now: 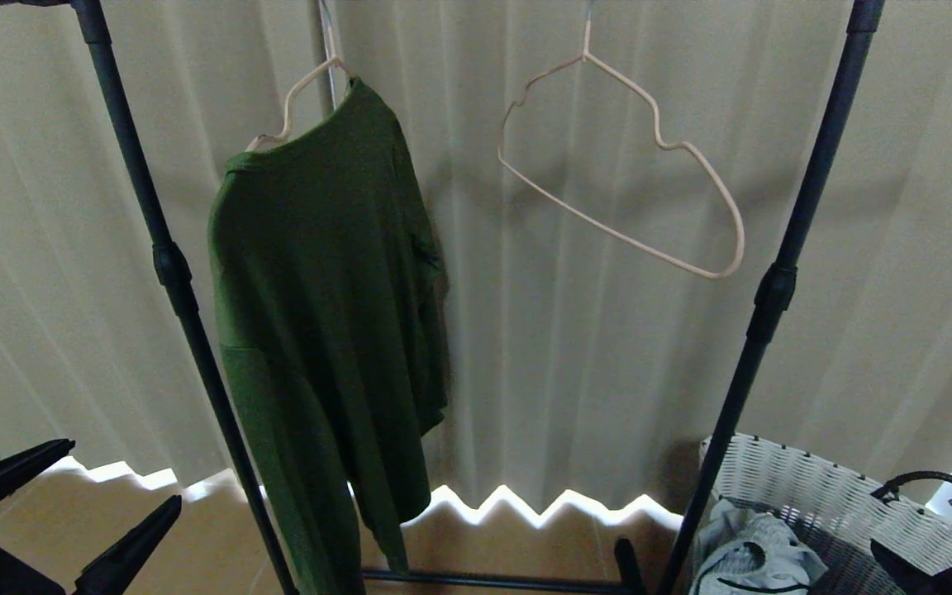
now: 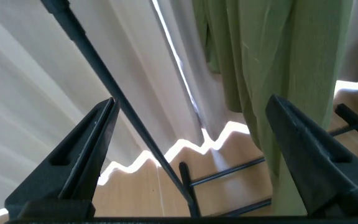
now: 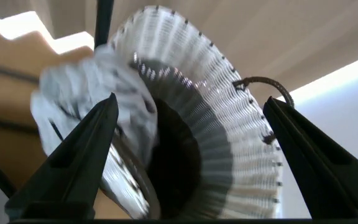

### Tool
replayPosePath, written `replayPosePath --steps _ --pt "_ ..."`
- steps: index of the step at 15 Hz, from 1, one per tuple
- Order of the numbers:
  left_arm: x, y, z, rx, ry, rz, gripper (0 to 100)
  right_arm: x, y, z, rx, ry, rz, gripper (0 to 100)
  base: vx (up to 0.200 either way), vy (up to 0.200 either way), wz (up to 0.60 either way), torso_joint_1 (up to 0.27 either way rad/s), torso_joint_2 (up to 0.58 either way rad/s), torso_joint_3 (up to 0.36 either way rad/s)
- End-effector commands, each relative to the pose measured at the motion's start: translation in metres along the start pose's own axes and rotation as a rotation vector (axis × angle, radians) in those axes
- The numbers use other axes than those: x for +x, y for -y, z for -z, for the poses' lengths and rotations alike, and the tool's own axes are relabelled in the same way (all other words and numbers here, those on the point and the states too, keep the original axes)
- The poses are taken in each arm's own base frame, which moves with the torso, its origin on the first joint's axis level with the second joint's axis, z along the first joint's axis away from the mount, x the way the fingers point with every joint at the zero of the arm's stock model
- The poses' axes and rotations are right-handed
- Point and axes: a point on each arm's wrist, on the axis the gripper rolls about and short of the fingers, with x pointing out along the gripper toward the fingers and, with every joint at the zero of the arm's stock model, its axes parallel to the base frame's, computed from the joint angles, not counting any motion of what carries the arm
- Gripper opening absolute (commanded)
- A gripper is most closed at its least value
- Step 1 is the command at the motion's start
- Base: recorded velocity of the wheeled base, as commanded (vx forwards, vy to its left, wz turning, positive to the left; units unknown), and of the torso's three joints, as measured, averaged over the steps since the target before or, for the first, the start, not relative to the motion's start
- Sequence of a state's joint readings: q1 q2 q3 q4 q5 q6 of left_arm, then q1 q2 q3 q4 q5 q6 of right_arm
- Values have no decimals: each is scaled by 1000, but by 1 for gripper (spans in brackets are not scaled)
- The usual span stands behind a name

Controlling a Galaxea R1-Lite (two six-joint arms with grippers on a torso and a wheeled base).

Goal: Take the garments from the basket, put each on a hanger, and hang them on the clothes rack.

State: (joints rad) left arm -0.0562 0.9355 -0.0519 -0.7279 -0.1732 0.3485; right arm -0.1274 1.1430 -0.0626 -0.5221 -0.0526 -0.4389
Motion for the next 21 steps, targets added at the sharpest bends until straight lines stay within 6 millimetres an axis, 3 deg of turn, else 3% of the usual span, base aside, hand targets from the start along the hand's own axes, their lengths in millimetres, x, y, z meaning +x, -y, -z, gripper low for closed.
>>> replayPosePath --steps 1,5,8,13,21 --pt "4 0 -2 0 -1 19 100 10 -3 0 -61 -50 -40 100 0 0 0 0 0 0" --pt "3 1 -5 4 22 30 100 33 -33 -22 -243 -69 -273 100 0 0 0 0 0 0" --pt "-3 1 -8 10 55 18 100 59 -53 -33 -242 -174 -361 100 0 0 0 0 0 0" --pt "-4 1 -8 10 59 17 100 99 -64 -38 -288 -319 -217 100 0 0 0 0 0 0" --pt "-5 1 -8 11 64 13 100 114 -66 -40 -300 -357 -143 100 0 0 0 0 0 0"
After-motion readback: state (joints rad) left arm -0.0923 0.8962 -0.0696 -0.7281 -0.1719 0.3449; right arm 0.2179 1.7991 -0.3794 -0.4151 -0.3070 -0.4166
